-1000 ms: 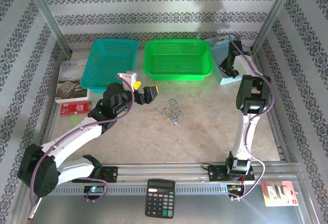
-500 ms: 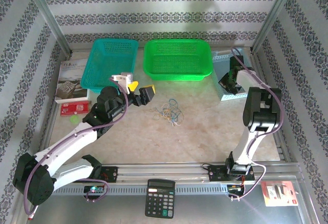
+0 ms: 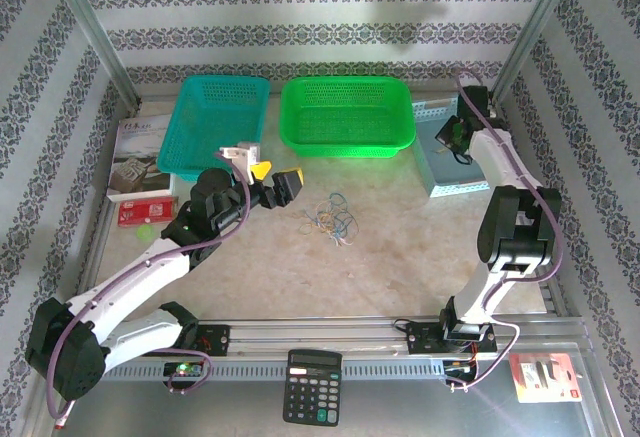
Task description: Untangle the cables
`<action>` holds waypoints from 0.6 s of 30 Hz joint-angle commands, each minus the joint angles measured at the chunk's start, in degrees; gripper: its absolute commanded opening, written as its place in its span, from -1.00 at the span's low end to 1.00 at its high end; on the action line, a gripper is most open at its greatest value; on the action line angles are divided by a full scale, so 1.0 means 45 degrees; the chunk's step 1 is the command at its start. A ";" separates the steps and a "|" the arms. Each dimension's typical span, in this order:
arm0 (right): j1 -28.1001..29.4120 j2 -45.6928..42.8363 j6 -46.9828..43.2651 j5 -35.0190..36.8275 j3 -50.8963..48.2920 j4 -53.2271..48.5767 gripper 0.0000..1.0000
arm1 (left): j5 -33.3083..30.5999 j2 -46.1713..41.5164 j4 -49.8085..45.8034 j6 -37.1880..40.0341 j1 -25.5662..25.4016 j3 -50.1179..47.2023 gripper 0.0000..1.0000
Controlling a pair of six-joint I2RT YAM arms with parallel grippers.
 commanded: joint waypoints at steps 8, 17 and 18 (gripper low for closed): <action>-0.0291 0.0140 -0.0987 0.0838 0.1324 0.0197 -0.13 | 0.0329 0.0426 -0.1280 0.0359 -0.0152 0.0703 0.99; 0.0571 -0.2021 -0.0947 -0.0949 -0.0007 0.0597 -0.10 | -0.0172 0.0253 -0.3168 0.0774 -0.0143 0.1545 0.99; 0.0757 -0.2363 -0.0981 -0.1191 -0.0213 0.0594 -0.10 | -0.0216 0.0266 -0.3393 0.0746 -0.0154 0.1615 0.99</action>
